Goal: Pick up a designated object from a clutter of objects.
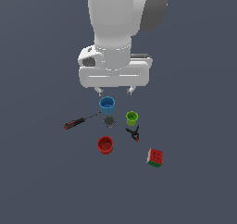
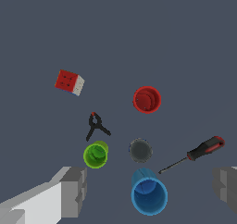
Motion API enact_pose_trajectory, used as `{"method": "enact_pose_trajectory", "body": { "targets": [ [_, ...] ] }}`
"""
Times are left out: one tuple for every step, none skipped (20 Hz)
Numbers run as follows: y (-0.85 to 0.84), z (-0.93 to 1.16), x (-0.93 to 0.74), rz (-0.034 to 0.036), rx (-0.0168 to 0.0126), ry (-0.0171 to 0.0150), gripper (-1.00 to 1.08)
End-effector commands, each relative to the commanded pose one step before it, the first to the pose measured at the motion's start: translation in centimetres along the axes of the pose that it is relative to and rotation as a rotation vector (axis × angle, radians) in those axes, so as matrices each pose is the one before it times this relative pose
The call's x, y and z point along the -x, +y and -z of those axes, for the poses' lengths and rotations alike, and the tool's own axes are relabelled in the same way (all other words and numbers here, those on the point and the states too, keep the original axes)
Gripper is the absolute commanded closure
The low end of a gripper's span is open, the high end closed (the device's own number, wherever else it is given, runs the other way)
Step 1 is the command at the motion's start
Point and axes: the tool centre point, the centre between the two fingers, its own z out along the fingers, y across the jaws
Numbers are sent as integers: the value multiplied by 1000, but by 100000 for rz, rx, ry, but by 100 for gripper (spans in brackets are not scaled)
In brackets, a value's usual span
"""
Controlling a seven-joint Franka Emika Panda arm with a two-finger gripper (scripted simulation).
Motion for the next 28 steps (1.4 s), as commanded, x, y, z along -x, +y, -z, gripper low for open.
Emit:
{"method": "enact_pose_trajectory", "body": {
  "targets": [
    [335,-1738,110,528,76,-504,-92],
    [152,-814,63,266,39,-205,-92],
    [166,-870,85,282,43,-217,-92],
    [174,-929,107,307,48,-236,-92],
    [181,-986,133,331,52,-254,-92],
    [192,-1039,164,348,56,-266,-92],
    [199,-1094,197,373,61,-285,-92],
    [204,-1145,234,397,67,-302,-92],
    [203,-1165,267,412,70,-312,-92],
    [198,-1153,295,412,72,-311,-92],
    [191,-1142,322,416,73,-313,-92],
    [186,-1129,349,416,74,-313,-92],
    [176,-1118,375,424,76,-317,-92],
    [169,-1095,398,421,77,-314,-92],
    [152,-1033,402,407,74,-302,-92],
    [137,-965,400,388,71,-288,-92],
    [122,-899,395,369,68,-272,-92],
    [110,-834,387,346,64,-255,-92],
    [95,-773,374,330,61,-243,-92],
    [88,-709,361,302,56,-221,-92],
    [74,-651,343,286,53,-209,-92],
    [63,-594,323,267,50,-195,-92],
    [57,-535,302,241,45,-175,-92],
    [50,-480,279,218,40,-158,-92],
    [40,-427,253,199,37,-145,-92],
    [35,-373,227,175,32,-127,-92],
    [26,-323,198,157,29,-113,-92],
    [26,-269,171,124,23,-89,-92]
  ]
}}
